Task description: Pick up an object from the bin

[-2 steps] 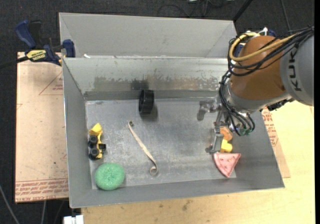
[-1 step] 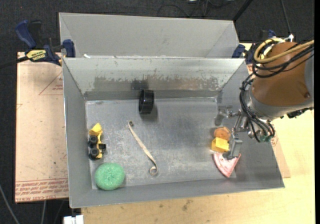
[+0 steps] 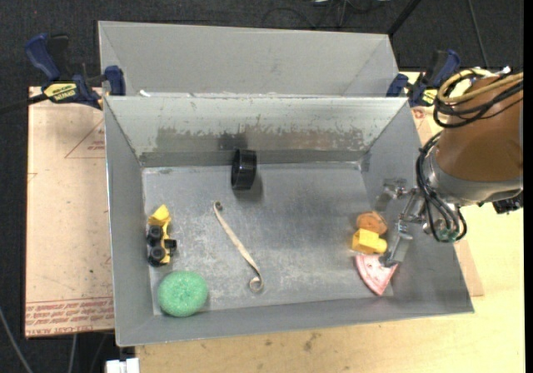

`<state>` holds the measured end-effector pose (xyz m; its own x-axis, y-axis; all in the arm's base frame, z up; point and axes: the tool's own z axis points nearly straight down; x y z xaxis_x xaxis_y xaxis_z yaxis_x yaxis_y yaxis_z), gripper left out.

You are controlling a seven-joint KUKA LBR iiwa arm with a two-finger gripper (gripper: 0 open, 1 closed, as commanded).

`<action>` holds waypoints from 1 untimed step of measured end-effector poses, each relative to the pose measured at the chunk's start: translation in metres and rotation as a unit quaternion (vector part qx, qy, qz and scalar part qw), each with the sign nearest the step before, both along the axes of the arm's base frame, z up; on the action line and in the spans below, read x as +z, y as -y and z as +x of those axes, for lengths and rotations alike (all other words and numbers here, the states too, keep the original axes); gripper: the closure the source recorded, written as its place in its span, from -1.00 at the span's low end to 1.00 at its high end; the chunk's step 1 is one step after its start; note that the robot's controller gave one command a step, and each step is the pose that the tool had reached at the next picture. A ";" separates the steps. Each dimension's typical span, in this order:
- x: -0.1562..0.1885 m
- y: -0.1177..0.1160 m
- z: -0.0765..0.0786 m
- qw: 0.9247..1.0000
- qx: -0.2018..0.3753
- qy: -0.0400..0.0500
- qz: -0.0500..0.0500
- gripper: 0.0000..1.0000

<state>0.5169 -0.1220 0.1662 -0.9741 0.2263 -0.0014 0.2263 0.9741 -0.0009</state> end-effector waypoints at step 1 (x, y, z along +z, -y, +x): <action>-0.030 -0.001 -0.010 1.000 -0.001 0.000 0.001 -1.00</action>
Offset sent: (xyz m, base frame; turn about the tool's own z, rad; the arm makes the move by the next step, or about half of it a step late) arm -0.0157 0.0026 -0.0874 -0.2979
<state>0.5069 -0.1210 0.1362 -0.9738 0.2276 -0.0020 0.2276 0.9738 0.0010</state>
